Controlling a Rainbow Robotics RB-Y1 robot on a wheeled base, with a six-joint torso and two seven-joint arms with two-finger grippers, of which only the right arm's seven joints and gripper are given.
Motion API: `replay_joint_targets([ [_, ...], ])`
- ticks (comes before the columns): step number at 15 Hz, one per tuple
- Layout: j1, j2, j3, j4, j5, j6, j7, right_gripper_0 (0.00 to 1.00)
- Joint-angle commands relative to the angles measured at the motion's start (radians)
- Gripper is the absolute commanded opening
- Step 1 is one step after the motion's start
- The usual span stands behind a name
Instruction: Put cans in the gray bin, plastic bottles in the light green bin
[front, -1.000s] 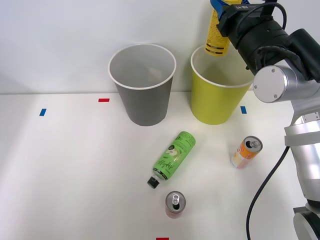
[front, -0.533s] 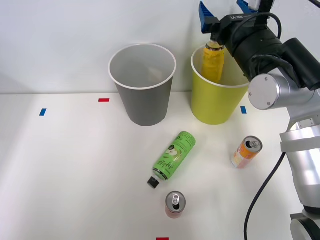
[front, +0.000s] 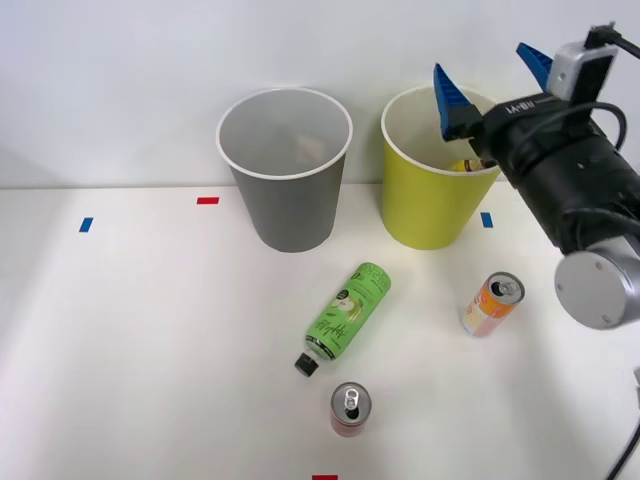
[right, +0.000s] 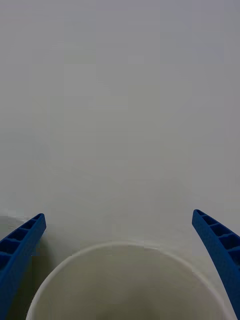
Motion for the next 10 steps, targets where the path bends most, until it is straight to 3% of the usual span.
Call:
replay_joint_targets([
  [1, 0.29, -0.131, -0.053, -0.234, -0.013, -0.001, -0.024, 1.0],
  [4, 0.515, -0.148, -0.104, -0.375, -0.018, -0.022, -0.035, 1.0],
  [10, 0.82, -0.136, -0.102, -0.383, -0.007, -0.22, -0.025, 1.0],
])
